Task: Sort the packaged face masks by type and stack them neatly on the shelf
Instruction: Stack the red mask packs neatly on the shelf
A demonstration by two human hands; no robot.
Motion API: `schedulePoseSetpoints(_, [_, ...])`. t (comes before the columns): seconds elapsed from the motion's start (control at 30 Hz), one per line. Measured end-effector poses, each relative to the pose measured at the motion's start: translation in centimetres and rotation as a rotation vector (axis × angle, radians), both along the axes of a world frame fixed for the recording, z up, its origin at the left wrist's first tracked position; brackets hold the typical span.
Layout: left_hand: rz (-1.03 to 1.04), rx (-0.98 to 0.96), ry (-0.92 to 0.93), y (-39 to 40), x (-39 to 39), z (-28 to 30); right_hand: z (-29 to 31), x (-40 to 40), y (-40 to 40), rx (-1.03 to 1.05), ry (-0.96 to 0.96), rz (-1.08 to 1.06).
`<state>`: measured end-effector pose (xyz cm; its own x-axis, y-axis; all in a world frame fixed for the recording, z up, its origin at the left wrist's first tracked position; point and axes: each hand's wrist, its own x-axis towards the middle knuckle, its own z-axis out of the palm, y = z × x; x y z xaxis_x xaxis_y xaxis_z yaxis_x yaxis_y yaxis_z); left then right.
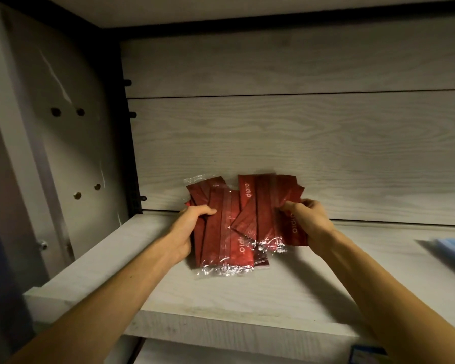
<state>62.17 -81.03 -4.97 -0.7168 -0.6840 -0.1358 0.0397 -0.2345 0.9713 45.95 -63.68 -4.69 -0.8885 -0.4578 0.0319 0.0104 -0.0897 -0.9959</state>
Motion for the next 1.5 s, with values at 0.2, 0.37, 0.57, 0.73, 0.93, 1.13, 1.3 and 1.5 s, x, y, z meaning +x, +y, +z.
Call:
schedulePoseSetpoints(0.2, [0.052,0.004,0.025,-0.5,-0.3,-0.2,0.3,0.2,0.4,-0.048,-0.039,0.072])
schedulePoseSetpoints(0.37, [0.028,0.033,0.004,-1.1,-0.2,-0.3,0.3,0.4,0.5,0.179,0.269,0.077])
schedulePoseSetpoints(0.57, [-0.093,-0.023,-0.102,-1.1,0.3,-0.3,-0.2,0.5,0.6,0.341,0.526,0.164])
schedulePoseSetpoints(0.73, [-0.051,-0.047,-0.093,-1.0,0.3,-0.4,-0.9,-0.8,0.4,0.377,0.565,0.047])
schedulePoseSetpoints(0.93, [0.185,0.063,0.077,-1.9,0.1,-0.1,-0.3,-1.3,1.2,0.094,0.201,-0.143])
schedulePoseSetpoints(1.13, [0.169,0.157,0.186,-2.6,0.2,0.1,-0.2,0.2,1.1,0.125,-0.089,0.120])
schedulePoseSetpoints(1.3, [0.039,0.080,0.093,-2.1,0.1,-0.3,-0.3,0.0,0.5,0.050,-0.059,0.053])
schedulePoseSetpoints(1.5, [-0.092,0.051,-0.063,-1.9,0.1,-0.6,0.3,-1.7,1.8,0.133,0.299,-0.215])
